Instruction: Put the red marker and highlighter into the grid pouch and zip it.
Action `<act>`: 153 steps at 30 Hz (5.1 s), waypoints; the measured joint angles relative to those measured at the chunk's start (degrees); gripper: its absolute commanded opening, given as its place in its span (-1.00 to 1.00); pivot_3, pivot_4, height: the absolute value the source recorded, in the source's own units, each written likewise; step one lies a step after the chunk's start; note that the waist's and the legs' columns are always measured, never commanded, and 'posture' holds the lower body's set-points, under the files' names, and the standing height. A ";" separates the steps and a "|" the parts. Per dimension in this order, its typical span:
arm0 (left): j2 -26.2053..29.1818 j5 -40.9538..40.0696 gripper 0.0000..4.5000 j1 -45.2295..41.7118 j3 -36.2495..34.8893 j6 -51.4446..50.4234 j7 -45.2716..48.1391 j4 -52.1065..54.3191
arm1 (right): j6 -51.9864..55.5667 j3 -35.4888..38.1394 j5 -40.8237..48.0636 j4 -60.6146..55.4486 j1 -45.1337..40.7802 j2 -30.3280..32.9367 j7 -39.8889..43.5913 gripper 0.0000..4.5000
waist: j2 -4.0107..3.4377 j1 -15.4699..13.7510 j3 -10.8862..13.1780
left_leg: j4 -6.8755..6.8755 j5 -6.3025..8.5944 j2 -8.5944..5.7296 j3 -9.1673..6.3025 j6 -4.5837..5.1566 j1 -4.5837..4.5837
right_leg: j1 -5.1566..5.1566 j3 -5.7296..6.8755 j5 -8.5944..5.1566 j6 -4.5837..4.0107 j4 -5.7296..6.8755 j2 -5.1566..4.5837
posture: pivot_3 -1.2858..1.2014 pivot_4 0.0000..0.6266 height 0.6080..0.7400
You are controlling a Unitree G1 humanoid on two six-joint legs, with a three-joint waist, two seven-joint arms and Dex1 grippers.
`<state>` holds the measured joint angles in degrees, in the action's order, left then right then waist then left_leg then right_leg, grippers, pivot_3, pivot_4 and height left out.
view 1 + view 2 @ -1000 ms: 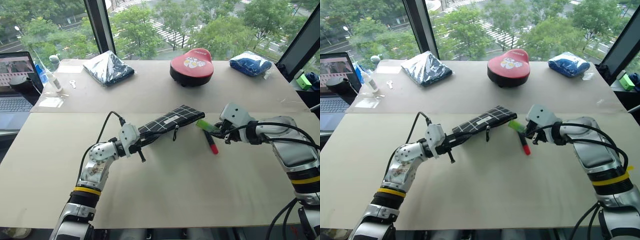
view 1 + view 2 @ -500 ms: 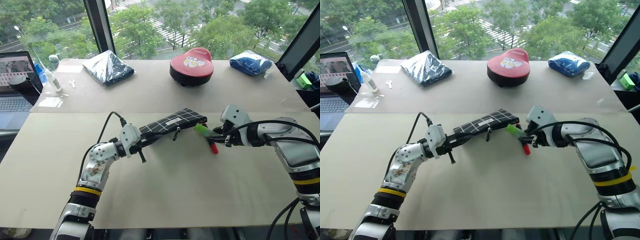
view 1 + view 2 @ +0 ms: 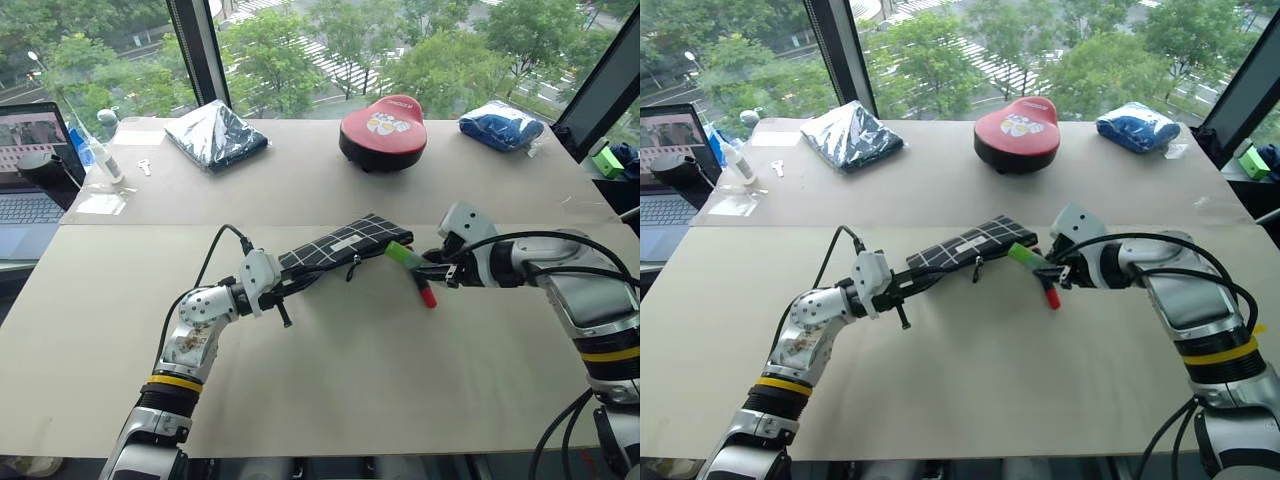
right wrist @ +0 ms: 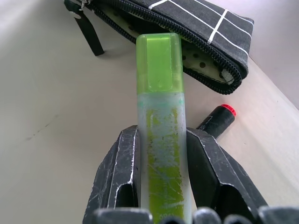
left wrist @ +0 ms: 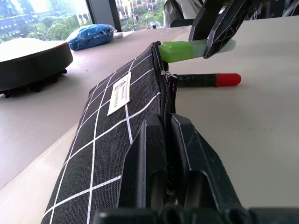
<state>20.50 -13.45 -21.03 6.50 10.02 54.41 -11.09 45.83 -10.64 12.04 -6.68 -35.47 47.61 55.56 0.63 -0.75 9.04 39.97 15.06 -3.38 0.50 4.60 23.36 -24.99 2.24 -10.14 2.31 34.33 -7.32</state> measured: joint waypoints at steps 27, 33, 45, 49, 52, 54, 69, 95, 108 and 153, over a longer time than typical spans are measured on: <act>0.07 0.08 -1.00 0.00 0.27 -0.03 0.18 -0.01 | -31.74 -20.54 -28.82 1.25 -5.11 -5.84 -7.24 -0.54 | 0.00 0.15 0.00 | 0.06 -0.13 -0.13 0.05 -0.20 -0.04 | -0.15 0.01 -0.01 0.01 0.55 0.00 | 0.03 -0.52 1.00; 0.28 0.05 -1.00 0.12 -0.21 -0.06 0.14 -0.01 | -37.91 -19.85 -31.09 3.55 -3.70 -9.78 -9.66 -0.54 | 0.00 0.11 0.00 | 0.09 -0.13 -0.15 0.04 -0.20 -0.04 | -0.15 0.01 -0.01 0.01 0.57 0.00 | 0.03 -0.52 1.00; -0.11 -0.13 -1.00 0.85 -0.09 -0.26 0.13 0.39 | -44.54 -13.33 -26.77 7.27 -0.15 -11.39 -7.94 0.78 | 0.00 0.09 0.00 | 0.09 -0.14 -0.11 0.05 -0.22 -0.09 | -0.10 0.00 -0.02 0.00 0.57 0.04 | 0.03 -0.52 1.00; -0.55 -0.28 -1.00 0.70 -0.09 -0.47 0.10 0.39 | -44.07 -10.10 -26.29 8.41 -1.08 -11.46 -8.37 0.96 | 0.00 0.11 0.00 | 0.09 -0.14 -0.12 0.05 -0.21 -0.10 | -0.11 -0.01 -0.02 0.00 0.58 0.04 | 0.03 -0.52 1.00; -1.14 -0.92 -1.00 0.56 -0.15 -1.32 -0.06 0.39 | -44.14 -7.50 -25.72 8.66 -1.54 -10.17 -8.29 0.96 | 0.00 0.08 0.00 | 0.08 -0.14 -0.11 0.04 -0.22 -0.09 | -0.12 -0.01 -0.02 0.00 0.58 0.04 | 0.03 -0.52 1.00; -2.00 -2.24 -1.00 0.27 -0.56 -2.82 -0.63 0.40 | -44.27 -6.01 -24.31 8.57 -1.46 -8.64 -7.25 0.96 | 0.00 0.06 0.00 | 0.08 -0.14 -0.12 0.04 -0.21 -0.08 | -0.11 -0.01 -0.02 0.00 0.57 0.04 | 0.03 -0.52 1.00; -3.44 -6.46 -1.00 -1.61 -3.60 -9.07 -3.23 1.86 | -14.87 9.51 -4.22 -4.66 6.24 -0.30 1.28 0.96 | 0.01 -0.13 0.00 | 0.11 0.02 -0.04 0.03 0.06 -0.05 | -0.09 -0.06 -0.01 0.00 0.55 -0.05 | 0.03 -0.52 1.00; 0.78 -7.07 -1.00 -1.74 -2.48 -14.91 0.56 6.55 | 14.57 6.79 -1.30 -1.34 8.13 -15.33 -25.07 0.47 | 0.05 0.21 -0.02 | 0.13 0.04 -0.07 0.04 0.11 -0.23 | 0.04 -0.05 -0.02 -0.01 0.59 0.04 | 0.03 -0.52 1.00; 1.35 -8.92 -1.00 -1.13 -4.13 -18.37 0.45 8.26 | 12.08 7.14 -1.59 -0.63 8.48 -12.01 -25.00 -0.78 | 0.05 0.09 -0.02 | 0.14 -0.01 -0.09 0.03 0.03 -0.17 | 0.01 -0.06 -0.02 -0.01 0.58 0.07 | 0.03 -0.52 1.00; 0.46 -4.80 -1.00 0.73 -0.76 -13.33 2.94 6.74 | -31.67 -10.11 -23.12 -8.01 3.33 2.90 -0.86 -0.78 | 0.06 0.06 0.02 | 0.26 -0.03 -0.01 0.09 -0.02 -0.08 | -0.08 -0.07 -0.03 0.00 0.56 0.03 | 0.03 -0.52 1.00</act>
<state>20.96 -18.25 -20.30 5.74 -3.31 57.35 -4.35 14.16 -20.76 -11.08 -14.69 -32.15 50.51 54.69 0.68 -0.70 9.06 40.23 15.03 -3.39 0.59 4.59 23.28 -25.07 2.17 -10.17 2.31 34.88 -7.29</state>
